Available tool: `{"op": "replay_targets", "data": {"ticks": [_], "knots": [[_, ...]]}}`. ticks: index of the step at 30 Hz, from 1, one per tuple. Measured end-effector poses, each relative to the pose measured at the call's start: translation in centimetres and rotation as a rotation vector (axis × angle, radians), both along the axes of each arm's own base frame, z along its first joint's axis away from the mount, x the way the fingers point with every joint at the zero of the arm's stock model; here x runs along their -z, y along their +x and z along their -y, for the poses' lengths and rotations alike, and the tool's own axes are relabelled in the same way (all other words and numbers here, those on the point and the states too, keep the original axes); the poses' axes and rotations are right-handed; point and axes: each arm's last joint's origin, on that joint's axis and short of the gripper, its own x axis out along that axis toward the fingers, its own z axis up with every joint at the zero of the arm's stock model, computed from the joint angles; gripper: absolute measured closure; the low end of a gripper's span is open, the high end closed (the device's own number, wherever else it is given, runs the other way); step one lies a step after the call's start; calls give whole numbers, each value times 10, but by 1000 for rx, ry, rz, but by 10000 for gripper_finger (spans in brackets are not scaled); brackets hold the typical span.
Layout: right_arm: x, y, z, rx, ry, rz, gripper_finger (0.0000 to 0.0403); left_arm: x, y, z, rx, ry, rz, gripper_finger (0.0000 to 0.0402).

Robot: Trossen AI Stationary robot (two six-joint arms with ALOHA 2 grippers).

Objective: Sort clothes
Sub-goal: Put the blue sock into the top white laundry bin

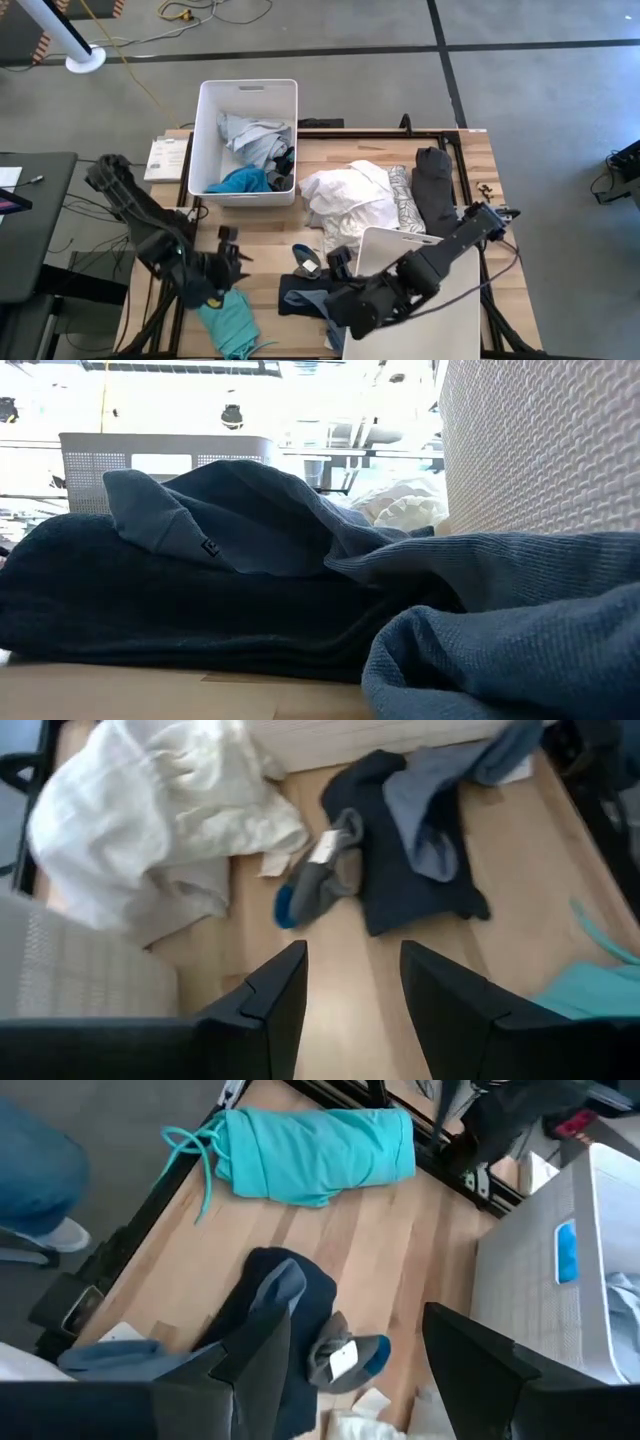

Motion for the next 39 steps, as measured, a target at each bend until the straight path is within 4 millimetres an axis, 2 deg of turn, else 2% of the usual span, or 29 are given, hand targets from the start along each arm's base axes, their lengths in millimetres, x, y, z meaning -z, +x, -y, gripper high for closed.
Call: {"op": "replay_targets", "data": {"ticks": [7,13,17,21,26,30,35,39], "knots": [[-2,23,33,-33,116,-20,159,19,-2,31,41,54,-14,246],[4,46,64,29,252,-48,159,34,-6,51,42,73,-25,246],[26,65,74,51,303,-107,159,42,-10,62,29,85,-10,246],[59,83,75,46,316,-210,159,47,-15,69,4,90,21,246],[102,97,76,72,280,-359,159,53,-20,73,-19,86,45,246],[129,105,77,87,251,-430,159,69,-22,70,-51,89,39,246],[148,112,78,89,230,-467,159,89,-24,64,-95,88,27,246],[148,114,87,106,235,-463,159,99,-24,62,-119,82,45,246]]}}
